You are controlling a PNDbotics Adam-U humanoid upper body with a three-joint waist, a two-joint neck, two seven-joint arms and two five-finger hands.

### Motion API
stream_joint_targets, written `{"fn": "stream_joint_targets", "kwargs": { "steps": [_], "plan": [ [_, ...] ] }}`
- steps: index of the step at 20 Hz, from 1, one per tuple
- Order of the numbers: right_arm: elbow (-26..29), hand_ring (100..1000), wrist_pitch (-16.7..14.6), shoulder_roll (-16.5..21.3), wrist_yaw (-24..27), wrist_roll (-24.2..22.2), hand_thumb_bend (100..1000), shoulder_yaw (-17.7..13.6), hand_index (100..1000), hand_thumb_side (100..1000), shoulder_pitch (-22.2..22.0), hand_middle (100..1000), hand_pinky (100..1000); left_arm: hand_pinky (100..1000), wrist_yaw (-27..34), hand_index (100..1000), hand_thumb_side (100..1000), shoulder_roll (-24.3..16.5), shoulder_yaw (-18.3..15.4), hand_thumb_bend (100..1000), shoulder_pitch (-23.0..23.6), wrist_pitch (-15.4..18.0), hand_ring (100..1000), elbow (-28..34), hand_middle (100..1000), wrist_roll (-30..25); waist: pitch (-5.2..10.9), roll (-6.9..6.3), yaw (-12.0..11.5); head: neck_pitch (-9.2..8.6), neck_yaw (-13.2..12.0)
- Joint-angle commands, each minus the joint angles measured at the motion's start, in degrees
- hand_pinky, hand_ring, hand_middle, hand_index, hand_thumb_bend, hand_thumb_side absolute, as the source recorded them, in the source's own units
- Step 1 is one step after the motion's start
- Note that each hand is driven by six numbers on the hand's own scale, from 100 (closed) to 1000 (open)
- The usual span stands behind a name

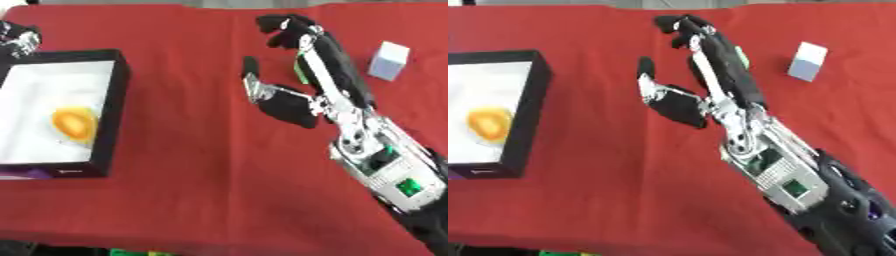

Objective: Pick up the objects with one hand, pass them to the other hand, and then place them into the box on the other side of the table.

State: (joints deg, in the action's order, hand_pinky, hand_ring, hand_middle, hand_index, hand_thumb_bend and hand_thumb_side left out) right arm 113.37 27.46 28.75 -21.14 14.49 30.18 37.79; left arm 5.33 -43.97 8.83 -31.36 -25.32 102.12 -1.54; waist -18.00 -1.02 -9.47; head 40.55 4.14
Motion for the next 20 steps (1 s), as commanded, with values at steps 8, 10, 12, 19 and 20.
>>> {"fn": "stream_joint_targets", "kwargs": {
  "steps": [8, 10, 12, 19, 20],
  "plan": [
    [1.22, 770, 6.05, 9.7, 10.98, -2.53, 100, -11.35, 863, 510, -0.86, 783, 800, 876, 11.74, 804, 849, 8.49, -5.44, 100, 2.24, 7.07, 764, 9.25, 741, 7.68, 1.25, 0.82, 0.21, -2.07, 2.45],
    [1.16, 784, 7.96, 12.1, 13.02, -4.67, 100, -13.46, 867, 508, -1.1, 796, 808, 876, 13.02, 805, 849, 10.12, -6.05, 100, 2.61, 7.58, 765, 9.99, 742, 8.4, 1.2, 1.01, 0.18, -2.23, 2.92],
    [0.46, 788, 9.63, 14.26, 14.06, -7.29, 100, -15.16, 868, 496, -1.02, 800, 811, 877, 14.03, 806, 849, 11.32, -6.34, 100, 2.9, 8.23, 766, 10.62, 744, 8.83, 1.18, 1.13, 0.15, -2.39, 3.58],
    [-7.71, 845, 10.36, 19.55, 11.37, -19.52, 100, -17.06, 894, 447, 1.34, 854, 846, 878, 15.6, 817, 835, 13.77, -6.27, 100, 3.32, 10.91, 776, 12.22, 755, 8.74, 1.03, 1.38, -0.07, -2.9, 6.99],
    [-9.1, 851, 10.11, 20.0, 10.43, -21.45, 100, -17.32, 899, 443, 1.82, 859, 850, 878, 15.71, 816, 835, 14.03, -6.26, 100, 3.32, 11.12, 775, 12.33, 755, 8.74, 1.01, 1.4, -0.09, -2.96, 7.34]
  ]
}}
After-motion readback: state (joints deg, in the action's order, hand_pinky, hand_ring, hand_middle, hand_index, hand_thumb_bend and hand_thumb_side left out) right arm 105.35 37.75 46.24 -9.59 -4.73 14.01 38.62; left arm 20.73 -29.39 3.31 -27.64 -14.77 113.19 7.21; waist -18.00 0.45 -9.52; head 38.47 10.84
